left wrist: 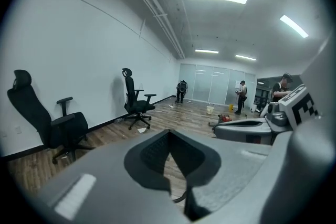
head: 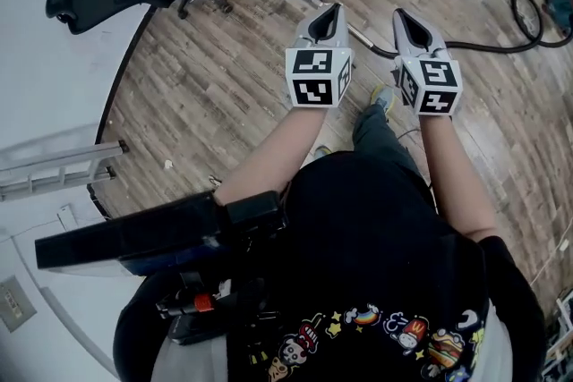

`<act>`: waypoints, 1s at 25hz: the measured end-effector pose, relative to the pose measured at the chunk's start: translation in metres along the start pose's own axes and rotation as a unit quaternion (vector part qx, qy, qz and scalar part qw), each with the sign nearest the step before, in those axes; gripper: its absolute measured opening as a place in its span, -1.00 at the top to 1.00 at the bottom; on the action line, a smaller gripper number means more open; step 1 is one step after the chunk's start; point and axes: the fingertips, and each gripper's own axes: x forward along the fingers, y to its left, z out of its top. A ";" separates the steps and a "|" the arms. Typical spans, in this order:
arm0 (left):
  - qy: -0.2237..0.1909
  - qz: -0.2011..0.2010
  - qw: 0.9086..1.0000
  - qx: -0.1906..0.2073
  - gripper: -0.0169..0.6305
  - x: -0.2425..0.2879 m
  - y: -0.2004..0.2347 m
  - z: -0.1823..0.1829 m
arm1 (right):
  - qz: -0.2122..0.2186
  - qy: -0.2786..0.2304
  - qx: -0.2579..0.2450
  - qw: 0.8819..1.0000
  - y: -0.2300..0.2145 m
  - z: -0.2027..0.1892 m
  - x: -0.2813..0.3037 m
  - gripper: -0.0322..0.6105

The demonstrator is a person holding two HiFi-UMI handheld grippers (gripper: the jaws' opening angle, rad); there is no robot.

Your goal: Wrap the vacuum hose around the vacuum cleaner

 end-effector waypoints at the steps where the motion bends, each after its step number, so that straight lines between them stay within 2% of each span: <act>1: 0.005 0.003 1.000 -0.003 0.95 0.014 -0.002 0.001 | 0.006 0.004 0.003 1.000 -0.013 0.001 0.010 0.84; 6: 0.022 0.028 0.999 -0.020 0.95 0.068 -0.008 0.008 | 0.036 0.014 0.006 0.999 -0.060 0.012 0.043 0.83; 11: 0.038 0.034 0.998 -0.020 0.95 0.101 -0.005 0.012 | 0.051 0.017 0.015 0.998 -0.079 0.014 0.065 0.83; 17: 0.051 0.019 0.998 -0.012 0.95 0.130 -0.008 0.014 | 0.037 0.020 0.035 0.998 -0.097 0.009 0.079 0.84; 25: 0.074 -0.022 0.997 -0.021 0.95 0.167 0.022 0.016 | 0.012 0.028 0.036 0.999 -0.096 0.018 0.114 0.83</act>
